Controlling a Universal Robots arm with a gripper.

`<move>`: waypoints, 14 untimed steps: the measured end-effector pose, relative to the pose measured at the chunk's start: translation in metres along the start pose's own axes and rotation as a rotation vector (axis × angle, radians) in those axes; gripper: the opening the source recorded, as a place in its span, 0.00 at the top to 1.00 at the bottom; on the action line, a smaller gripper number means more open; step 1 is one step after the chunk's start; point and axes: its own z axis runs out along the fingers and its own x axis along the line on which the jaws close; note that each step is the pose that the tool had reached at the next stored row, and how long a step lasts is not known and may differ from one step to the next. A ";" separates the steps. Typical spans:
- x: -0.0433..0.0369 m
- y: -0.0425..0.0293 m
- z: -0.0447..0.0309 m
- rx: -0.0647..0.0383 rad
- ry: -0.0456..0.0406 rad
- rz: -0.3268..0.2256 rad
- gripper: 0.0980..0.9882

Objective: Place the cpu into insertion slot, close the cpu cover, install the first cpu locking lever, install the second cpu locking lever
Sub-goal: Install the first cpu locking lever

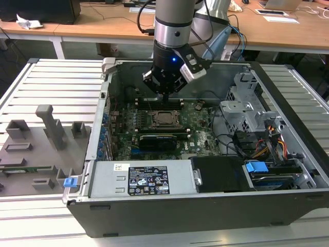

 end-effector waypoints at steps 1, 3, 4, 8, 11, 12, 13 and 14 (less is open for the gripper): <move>0.0002 0.0001 0.0000 -0.001 0.0001 -0.008 0.99; 0.0027 0.0004 0.0001 -0.001 0.0000 -0.016 0.99; 0.0047 0.0007 0.0001 -0.001 0.0000 -0.016 0.99; 0.0114 0.0017 0.0001 -0.001 0.0002 -0.016 0.99; 0.0155 0.0024 0.0002 -0.001 0.0002 -0.016 0.99; 0.0173 0.0026 0.0002 -0.001 0.0002 -0.016 0.99; 0.0185 0.0028 0.0002 -0.001 0.0002 -0.016 0.99; 0.0225 0.0034 0.0002 -0.001 0.0003 -0.016 0.99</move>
